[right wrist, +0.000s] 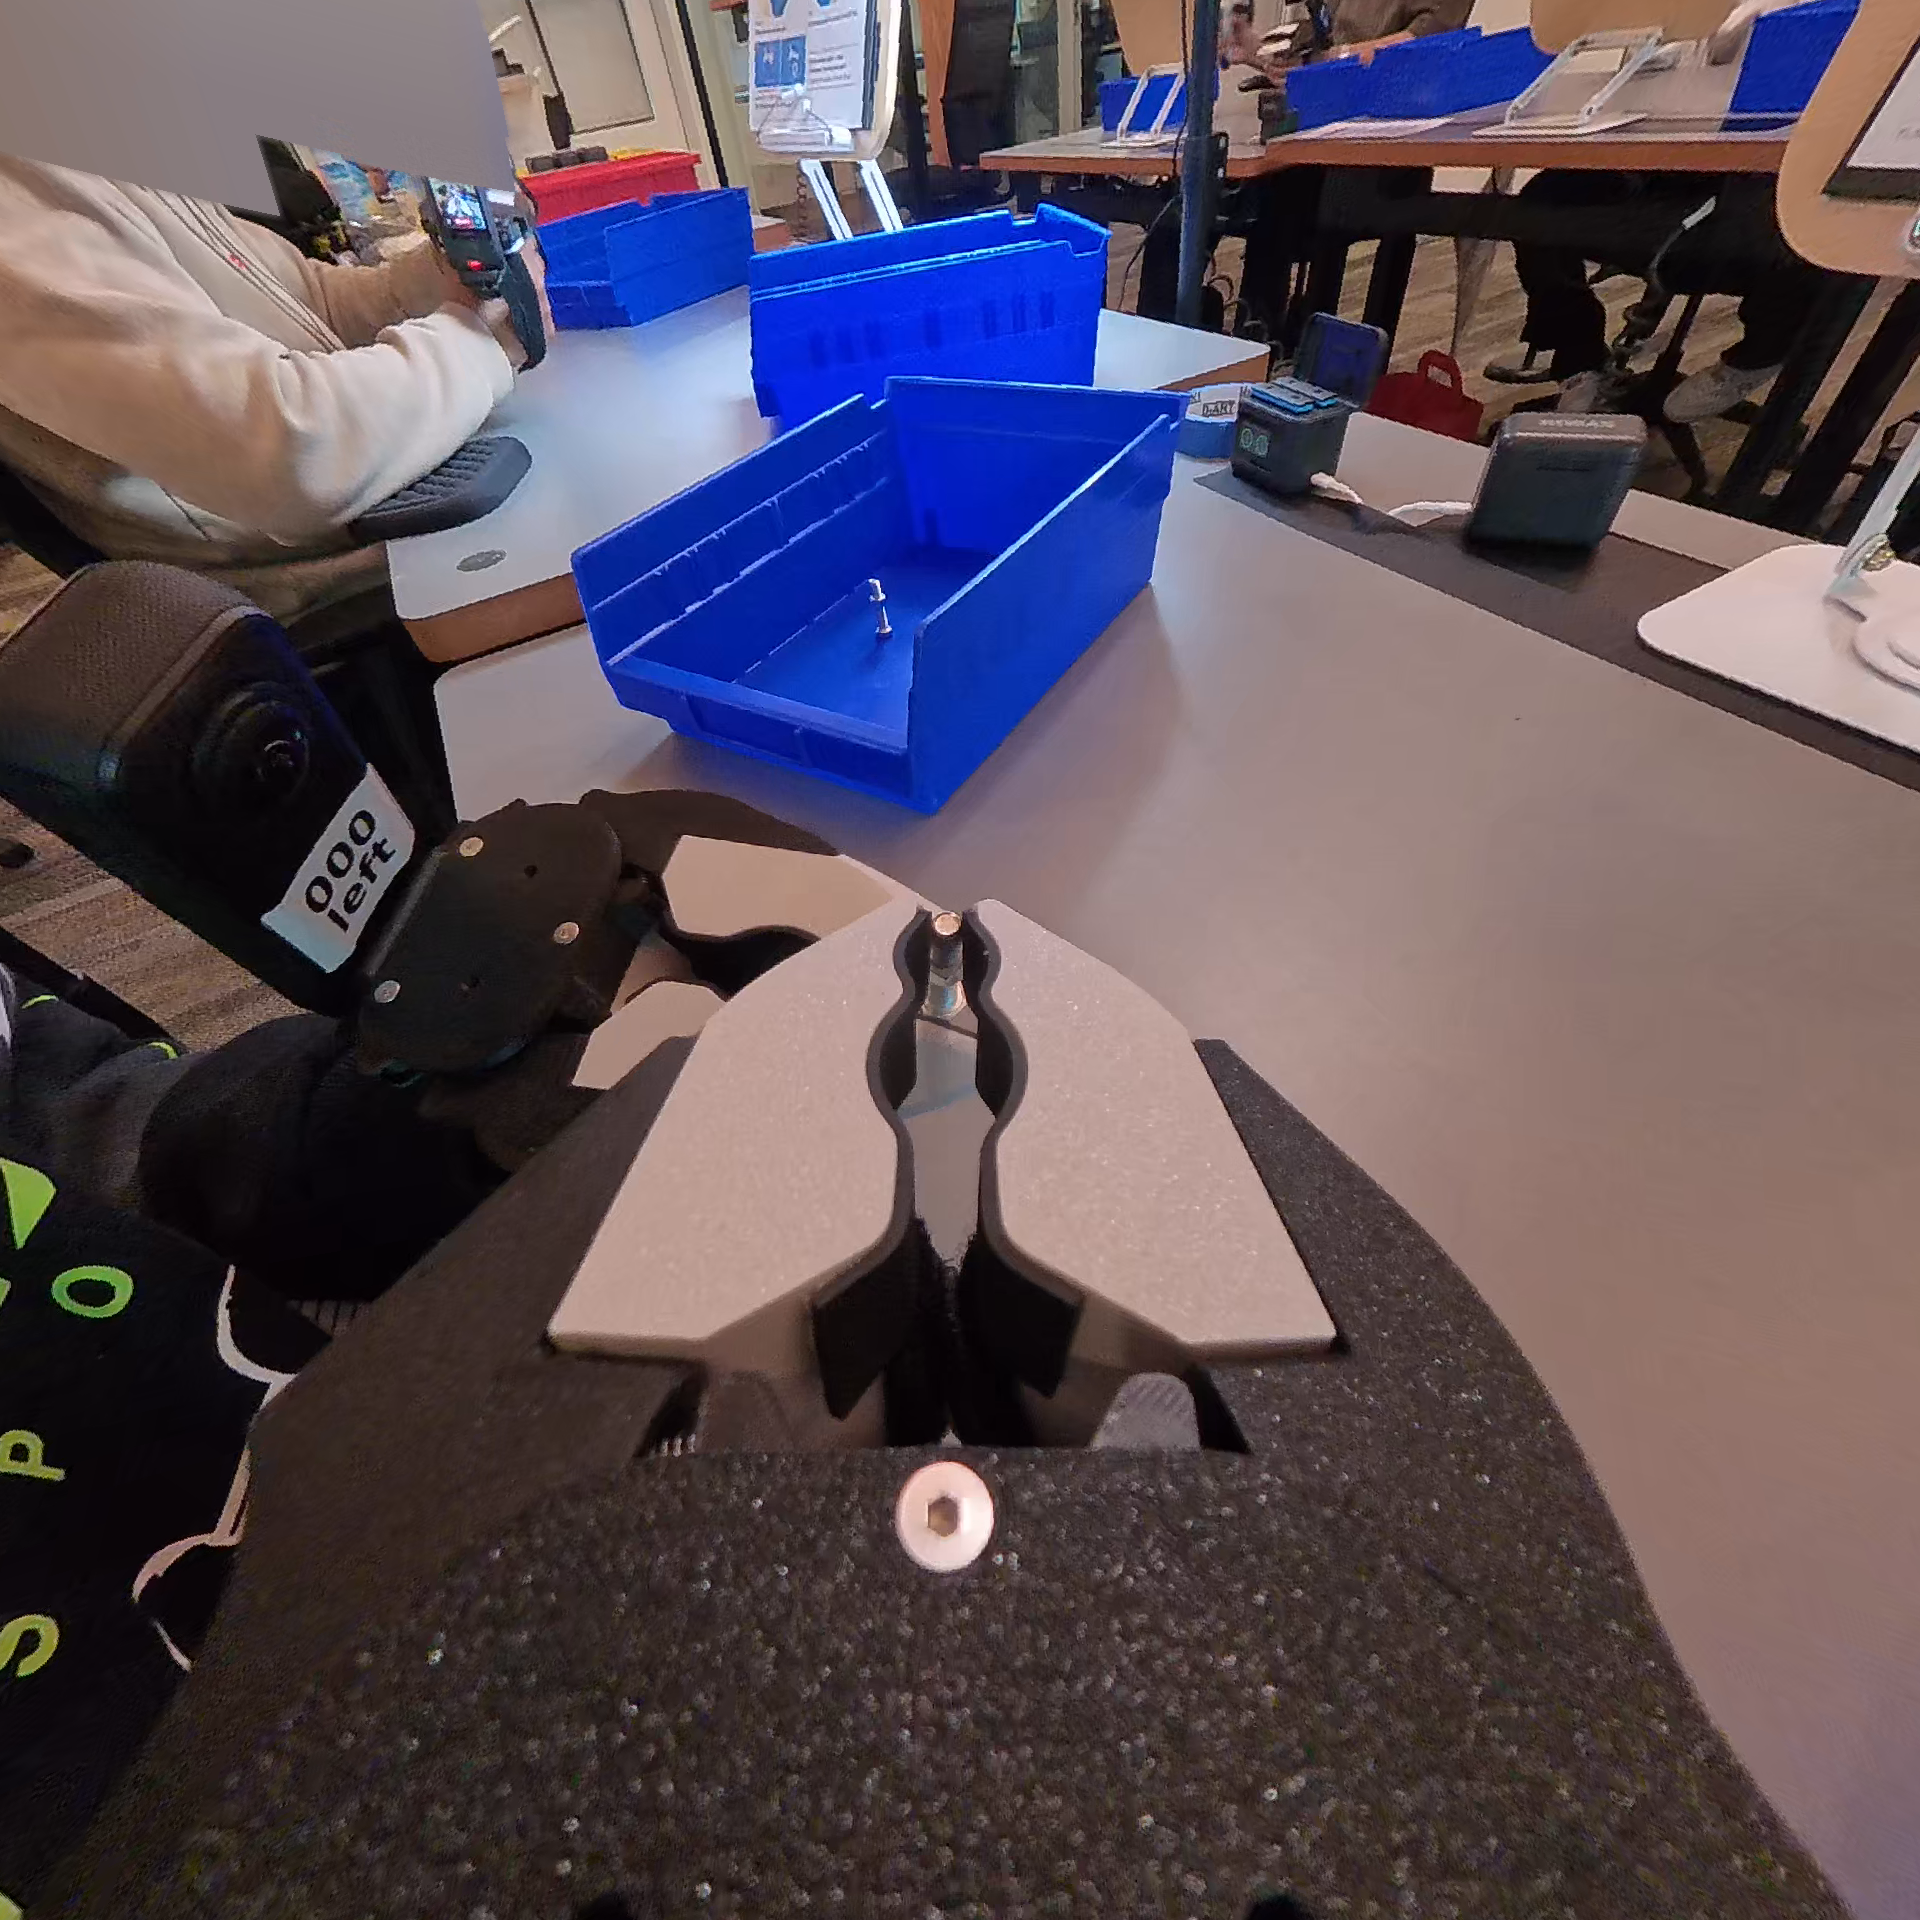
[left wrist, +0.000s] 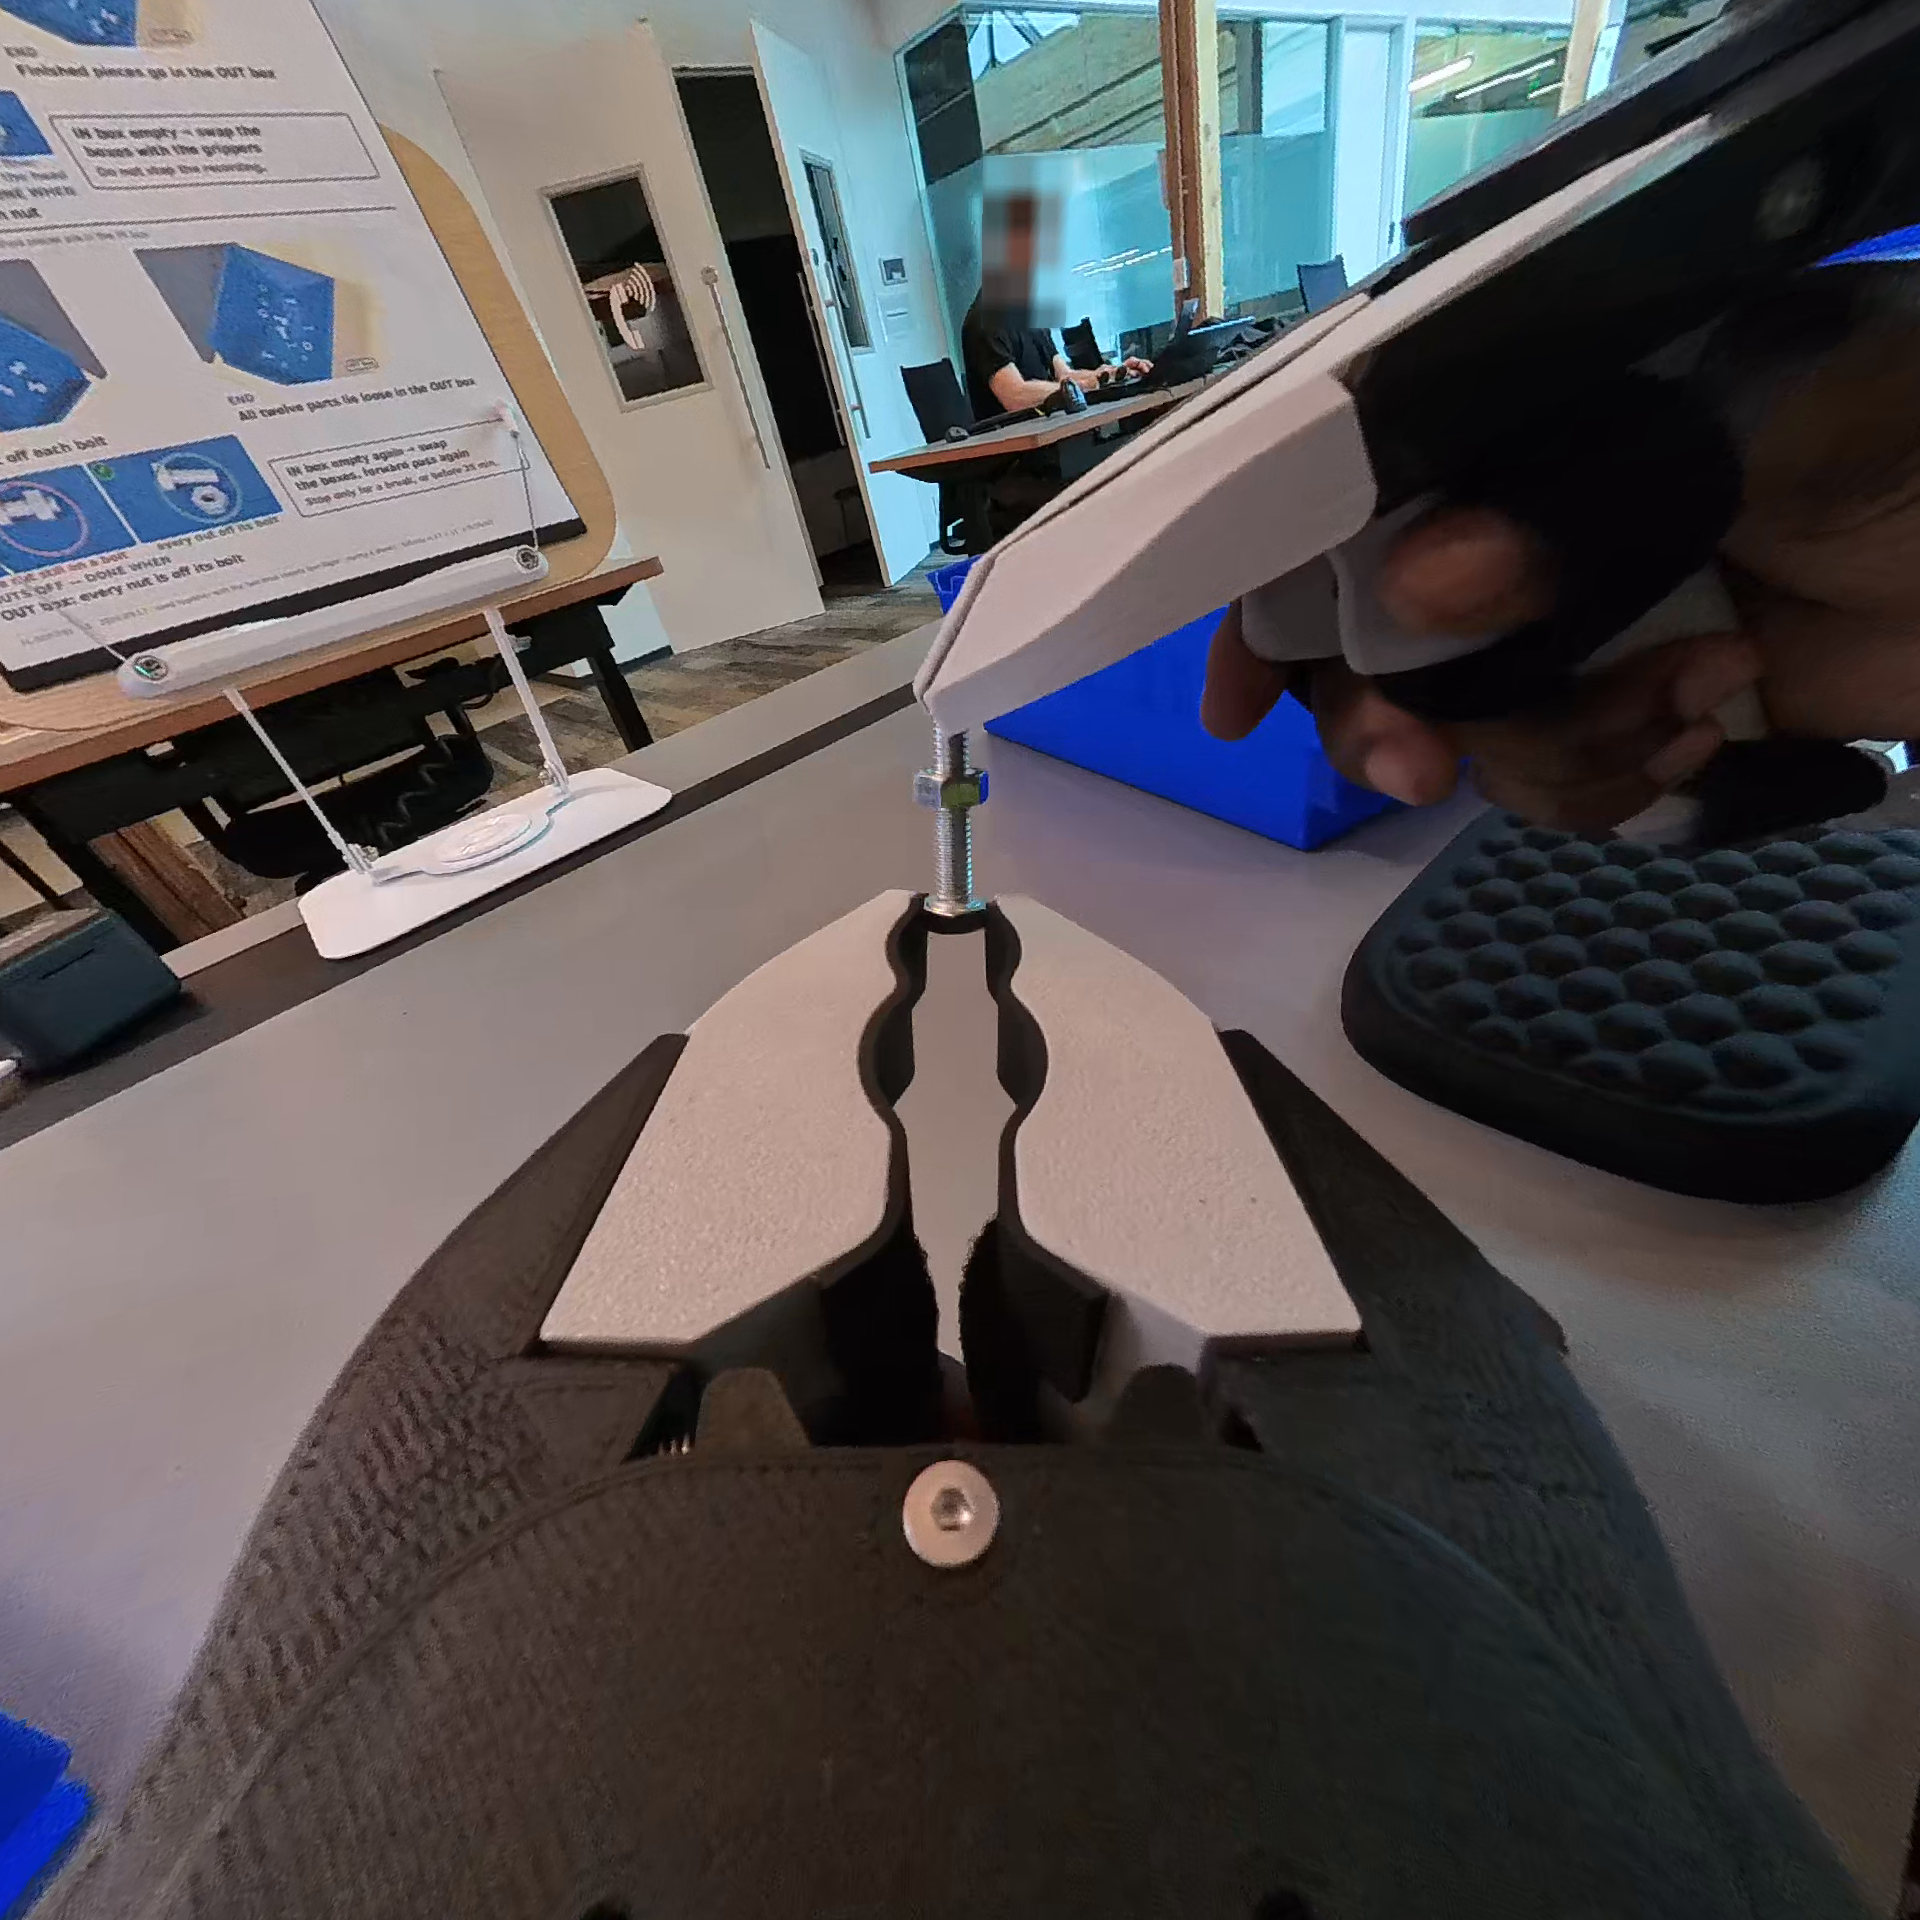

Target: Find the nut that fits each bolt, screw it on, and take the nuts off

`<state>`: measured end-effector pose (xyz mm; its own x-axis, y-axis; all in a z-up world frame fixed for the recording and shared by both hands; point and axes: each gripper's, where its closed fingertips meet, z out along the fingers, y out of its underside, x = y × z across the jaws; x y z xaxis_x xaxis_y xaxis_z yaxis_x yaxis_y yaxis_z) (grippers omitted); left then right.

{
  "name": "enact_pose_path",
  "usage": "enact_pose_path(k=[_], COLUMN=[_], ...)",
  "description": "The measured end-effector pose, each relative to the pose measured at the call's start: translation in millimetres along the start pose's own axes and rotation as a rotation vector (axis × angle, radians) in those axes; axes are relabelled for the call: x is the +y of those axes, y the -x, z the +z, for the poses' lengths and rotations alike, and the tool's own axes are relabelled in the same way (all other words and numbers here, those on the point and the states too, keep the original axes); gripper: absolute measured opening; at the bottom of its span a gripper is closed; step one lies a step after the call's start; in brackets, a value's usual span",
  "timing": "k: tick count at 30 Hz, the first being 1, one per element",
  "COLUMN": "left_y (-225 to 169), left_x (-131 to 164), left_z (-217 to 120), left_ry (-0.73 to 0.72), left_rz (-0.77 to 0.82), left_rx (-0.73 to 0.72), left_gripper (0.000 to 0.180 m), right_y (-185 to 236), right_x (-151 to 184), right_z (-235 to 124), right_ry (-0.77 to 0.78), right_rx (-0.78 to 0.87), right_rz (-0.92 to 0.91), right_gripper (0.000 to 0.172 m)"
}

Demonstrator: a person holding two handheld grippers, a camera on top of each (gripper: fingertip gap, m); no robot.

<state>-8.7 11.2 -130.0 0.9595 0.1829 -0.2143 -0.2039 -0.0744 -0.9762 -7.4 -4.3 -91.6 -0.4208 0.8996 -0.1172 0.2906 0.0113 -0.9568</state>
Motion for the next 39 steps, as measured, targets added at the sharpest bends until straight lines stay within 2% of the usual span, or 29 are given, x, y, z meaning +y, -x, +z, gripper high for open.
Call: enact_pose_path(k=[3, 5, 9, 11, 15, 21, 28, 29, 30, 31, 34, 39], left_y=[-1, -8, -33, -42, -56, -62, -59, -57, -57, -57, -55, -58], left_x=[0, -5, -29, -37, -37, -35, -33, -32, -33, -34, -31, -27], left_z=[-1, -2, -20, -29, -34, -37, -35, -34, -35, -36, -33, -30], left_ry=[-0.008, -0.047, -0.246, -0.302, -0.298, -0.287, -0.268, -0.263, -0.270, -0.278, -0.257, -0.230], left_rz=[-0.010, -0.050, -0.240, -0.291, -0.285, -0.294, -0.323, -0.332, -0.338, -0.347, -0.348, -0.334], left_rx=[0.018, 0.090, 0.399, 0.512, 0.614, 0.661, 0.662, 0.653, 0.661, 0.668, 0.655, 0.651], left_gripper=[0.010, 0.010, 0.010, 0.010, 0.010, 0.010, 0.010, 0.010, 0.010, 0.010, 0.010, 0.010], right_y=[2, 6, 18, 25, 40, 38, 27, 24, 18, 8, 5, 28], right_x=[0, -2, -4, -4, -6, -1, 4, 6, 7, 8, 12, 7], right_z=[0, -1, -6, -7, -6, -5, -28, -32, -36, -40, -46, -38], right_ry=[-0.003, -0.028, -0.129, -0.181, -0.273, -0.271, -0.282, -0.286, -0.290, -0.297, -0.301, -0.332], right_rx=[-0.006, -0.035, -0.098, -0.123, -0.162, -0.153, -0.143, -0.140, -0.114, -0.062, -0.065, -0.193], right_rz=[-0.008, -0.042, -0.105, -0.127, -0.151, -0.161, -0.168, -0.163, -0.151, -0.143, -0.131, -0.113], right_gripper=[0.006, 0.007, 0.052, 0.056, 0.053, 0.048, 0.048, 0.043, 0.024, 0.016, 0.017, 0.036])
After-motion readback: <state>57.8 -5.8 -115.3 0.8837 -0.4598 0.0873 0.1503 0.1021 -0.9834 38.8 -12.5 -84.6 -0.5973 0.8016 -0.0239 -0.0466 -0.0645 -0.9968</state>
